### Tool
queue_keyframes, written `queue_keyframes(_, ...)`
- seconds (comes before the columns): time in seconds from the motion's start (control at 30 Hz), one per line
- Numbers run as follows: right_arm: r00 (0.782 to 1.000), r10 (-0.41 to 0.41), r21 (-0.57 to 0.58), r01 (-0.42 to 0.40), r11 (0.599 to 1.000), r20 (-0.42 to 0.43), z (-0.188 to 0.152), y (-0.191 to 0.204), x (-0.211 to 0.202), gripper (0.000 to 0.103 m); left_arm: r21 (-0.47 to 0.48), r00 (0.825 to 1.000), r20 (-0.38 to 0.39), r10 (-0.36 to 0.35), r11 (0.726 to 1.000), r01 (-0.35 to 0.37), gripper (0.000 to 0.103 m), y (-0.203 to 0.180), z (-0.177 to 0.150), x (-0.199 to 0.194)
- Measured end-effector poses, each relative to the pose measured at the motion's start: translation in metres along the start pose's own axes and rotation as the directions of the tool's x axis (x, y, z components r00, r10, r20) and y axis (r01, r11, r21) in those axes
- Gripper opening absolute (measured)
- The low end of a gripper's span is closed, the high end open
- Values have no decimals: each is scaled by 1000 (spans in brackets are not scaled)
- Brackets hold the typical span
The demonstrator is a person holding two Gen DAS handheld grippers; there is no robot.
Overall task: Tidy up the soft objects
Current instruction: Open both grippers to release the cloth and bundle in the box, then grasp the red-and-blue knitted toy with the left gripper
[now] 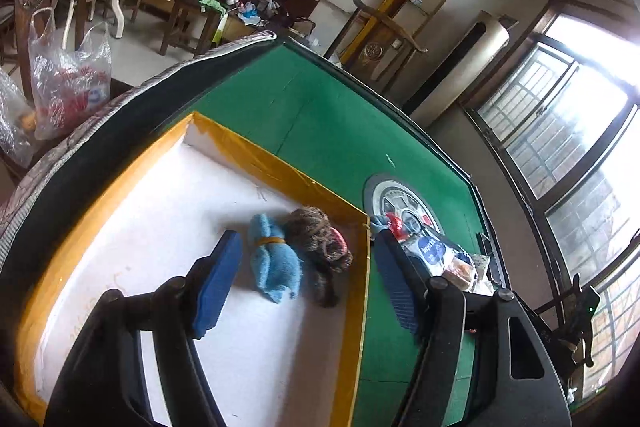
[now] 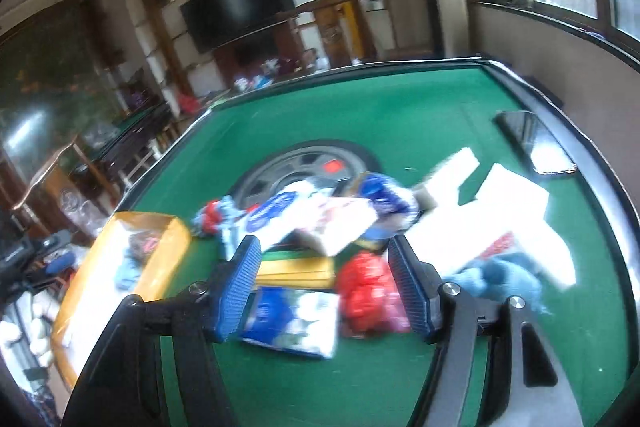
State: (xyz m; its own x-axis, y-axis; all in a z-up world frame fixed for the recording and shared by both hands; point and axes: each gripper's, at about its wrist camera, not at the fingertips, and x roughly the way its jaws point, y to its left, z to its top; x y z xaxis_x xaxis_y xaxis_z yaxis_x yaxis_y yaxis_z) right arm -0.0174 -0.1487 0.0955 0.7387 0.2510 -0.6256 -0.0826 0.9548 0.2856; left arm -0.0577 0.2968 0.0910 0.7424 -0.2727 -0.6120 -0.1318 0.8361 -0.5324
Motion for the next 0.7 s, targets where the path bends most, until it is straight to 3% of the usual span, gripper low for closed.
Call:
queue_keyframes(0.27,990,-99,128,86,988,98,0,-69,-8,62,201,994,-107,-26,978,47,68,-94,-41,24)
queue_keyframes(0.6,997,-27,150,16,989,72,-4,-79,-6,63,280,970,-241,27,959,43,68,-178,-69,120)
queue_keyframes(0.7,997,-18,134,9,991,70,-5,-73,-5,63,263,965,-253,67,965,2,68,-188,-70,153)
